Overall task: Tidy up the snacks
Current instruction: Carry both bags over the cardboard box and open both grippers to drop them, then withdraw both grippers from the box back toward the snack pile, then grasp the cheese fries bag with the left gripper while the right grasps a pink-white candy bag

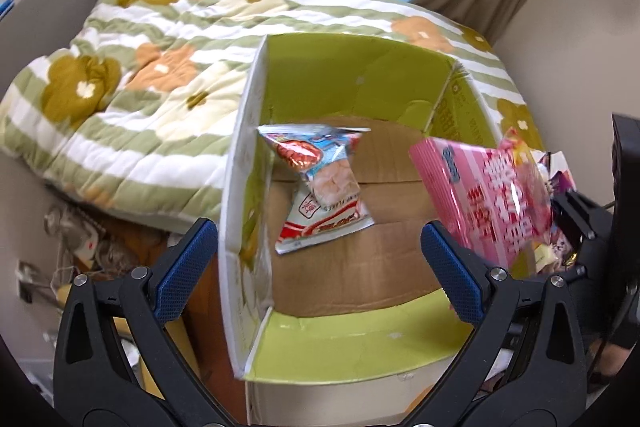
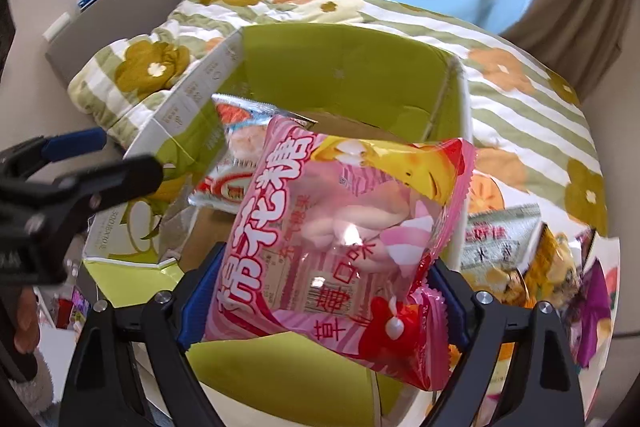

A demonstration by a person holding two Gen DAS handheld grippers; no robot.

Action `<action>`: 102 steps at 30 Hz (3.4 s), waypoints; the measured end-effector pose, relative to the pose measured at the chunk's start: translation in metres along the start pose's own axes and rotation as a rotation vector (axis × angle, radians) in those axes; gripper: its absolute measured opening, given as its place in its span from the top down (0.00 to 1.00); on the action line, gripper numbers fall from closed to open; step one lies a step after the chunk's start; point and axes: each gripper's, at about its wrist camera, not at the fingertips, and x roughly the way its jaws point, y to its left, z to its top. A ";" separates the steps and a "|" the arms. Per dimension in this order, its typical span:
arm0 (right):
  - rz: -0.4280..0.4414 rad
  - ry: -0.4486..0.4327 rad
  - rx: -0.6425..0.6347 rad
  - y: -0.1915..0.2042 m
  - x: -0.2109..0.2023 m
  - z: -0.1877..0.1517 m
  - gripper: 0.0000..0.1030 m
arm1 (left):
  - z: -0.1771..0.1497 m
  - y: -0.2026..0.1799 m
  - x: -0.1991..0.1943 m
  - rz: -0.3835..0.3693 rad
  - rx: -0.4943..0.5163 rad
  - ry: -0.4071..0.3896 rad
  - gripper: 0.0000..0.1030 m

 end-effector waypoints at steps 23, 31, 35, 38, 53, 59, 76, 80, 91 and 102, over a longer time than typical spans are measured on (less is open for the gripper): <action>0.021 -0.046 -0.073 0.008 0.001 -0.001 0.01 | -0.016 0.015 -0.029 0.046 -0.077 -0.054 0.02; 0.018 -0.112 -0.018 0.012 -0.040 -0.012 0.01 | -0.015 0.008 -0.061 0.046 -0.003 -0.103 0.02; 0.004 -0.130 0.034 0.013 -0.064 -0.021 0.01 | -0.017 0.001 -0.078 0.031 0.033 -0.127 0.02; -0.042 -0.136 0.077 0.011 -0.080 -0.028 0.01 | -0.020 -0.012 -0.087 0.009 0.062 -0.135 0.02; -0.134 -0.270 0.174 -0.088 -0.179 -0.100 0.01 | -0.064 -0.148 -0.108 -0.075 0.131 -0.142 0.02; -0.114 -0.230 0.168 -0.148 -0.194 -0.149 0.01 | -0.098 -0.218 -0.090 -0.107 0.118 -0.064 0.02; -0.007 -0.087 0.255 -0.261 -0.149 -0.241 0.01 | -0.185 -0.322 0.018 -0.127 0.032 0.285 0.02; 0.035 -0.064 0.303 -0.266 -0.129 -0.250 0.01 | -0.194 -0.330 0.039 -0.104 0.060 0.339 0.02; 0.161 0.015 0.482 -0.259 -0.085 -0.266 0.01 | -0.217 -0.326 0.081 -0.177 0.062 0.447 0.22; 0.199 0.057 0.572 -0.240 -0.051 -0.257 0.03 | -0.207 -0.297 0.078 -0.197 0.085 0.449 0.33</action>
